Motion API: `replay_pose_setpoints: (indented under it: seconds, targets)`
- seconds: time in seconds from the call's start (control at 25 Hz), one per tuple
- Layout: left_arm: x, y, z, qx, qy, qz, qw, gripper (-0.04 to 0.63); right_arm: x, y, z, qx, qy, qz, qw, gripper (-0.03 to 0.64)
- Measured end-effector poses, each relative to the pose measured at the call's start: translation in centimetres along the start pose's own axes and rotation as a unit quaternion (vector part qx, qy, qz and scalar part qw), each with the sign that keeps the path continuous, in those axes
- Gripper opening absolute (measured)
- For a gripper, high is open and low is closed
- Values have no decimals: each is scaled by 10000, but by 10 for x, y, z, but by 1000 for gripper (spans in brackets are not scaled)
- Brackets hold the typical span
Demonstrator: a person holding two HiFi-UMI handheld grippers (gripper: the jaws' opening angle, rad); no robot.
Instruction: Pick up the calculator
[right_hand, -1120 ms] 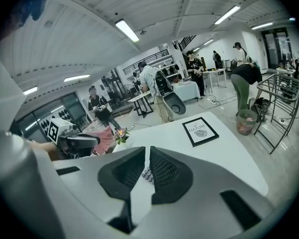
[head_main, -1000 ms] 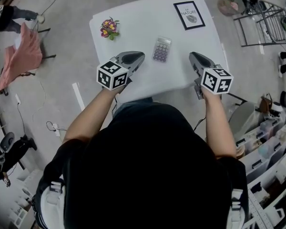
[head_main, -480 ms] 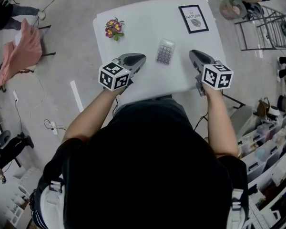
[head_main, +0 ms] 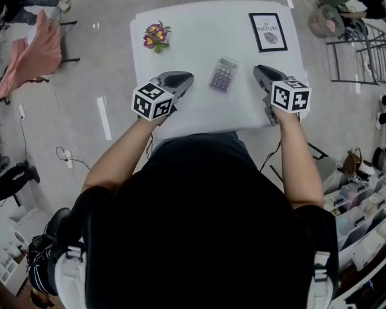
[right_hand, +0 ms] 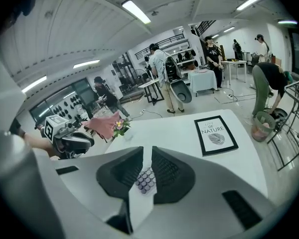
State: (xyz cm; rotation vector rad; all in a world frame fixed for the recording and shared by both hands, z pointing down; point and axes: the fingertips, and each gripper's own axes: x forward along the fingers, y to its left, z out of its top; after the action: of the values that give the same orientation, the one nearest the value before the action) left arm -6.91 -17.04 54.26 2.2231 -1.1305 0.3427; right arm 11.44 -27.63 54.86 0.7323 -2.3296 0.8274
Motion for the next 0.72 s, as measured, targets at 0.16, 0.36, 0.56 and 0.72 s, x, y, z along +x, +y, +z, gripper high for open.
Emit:
replay_pose_setpoints:
  seconds: [0.16,0.36,0.56,0.72]
  targets:
    - [16,5,-10,-153,62,169,9997,31,15,-21,4,-144,245,125,9995,65]
    - [34,1,-27,-310,150,231,9991,31,37,-45,-4,-329,617,256,9972,84]
    - [53,5,-45,-491,278,232,9981,32,77,-51,-10,-581,1050,576,9911,117]
    - [70,8,-61,-649,399,248,9968,32,106,-53,-23,-754,1373,899,9836,135]
